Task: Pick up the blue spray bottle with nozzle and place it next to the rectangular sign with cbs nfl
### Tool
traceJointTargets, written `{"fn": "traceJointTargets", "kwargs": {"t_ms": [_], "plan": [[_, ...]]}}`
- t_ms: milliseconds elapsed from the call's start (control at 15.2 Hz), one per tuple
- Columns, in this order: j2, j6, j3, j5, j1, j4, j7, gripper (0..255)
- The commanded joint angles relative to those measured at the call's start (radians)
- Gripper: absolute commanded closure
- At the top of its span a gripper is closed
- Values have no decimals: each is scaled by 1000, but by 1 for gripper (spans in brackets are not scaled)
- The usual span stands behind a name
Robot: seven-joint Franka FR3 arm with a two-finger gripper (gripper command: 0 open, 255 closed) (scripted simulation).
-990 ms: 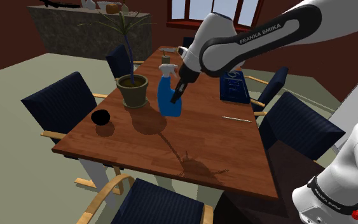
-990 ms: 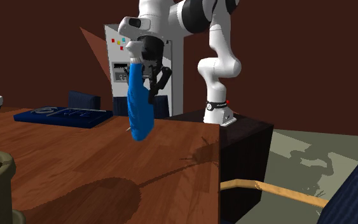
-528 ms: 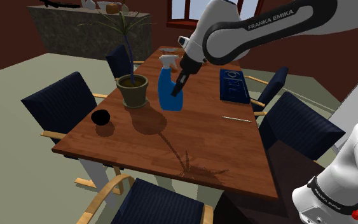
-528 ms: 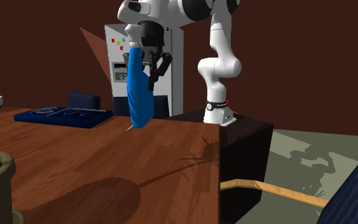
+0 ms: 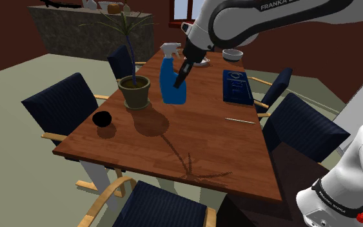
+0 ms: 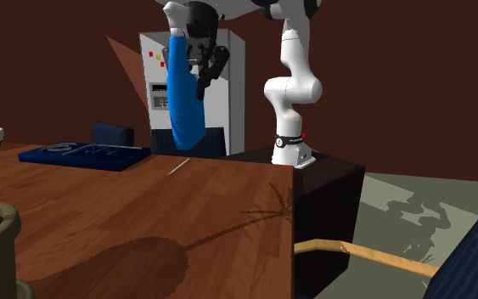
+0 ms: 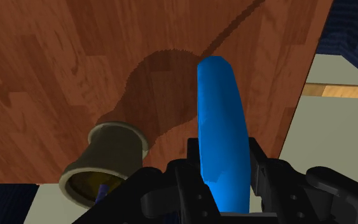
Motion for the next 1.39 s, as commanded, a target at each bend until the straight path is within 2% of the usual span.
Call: {"fn": "traceJointTargets", "kwargs": {"t_ms": [0, 1122, 1320], "plan": [[-5, -26, -1, -3, -1, 21, 4, 255], [-23, -246, -5, -24, -5, 225, 38, 255], [-22, -260, -42, 3, -38, 229, -40, 255]]}}
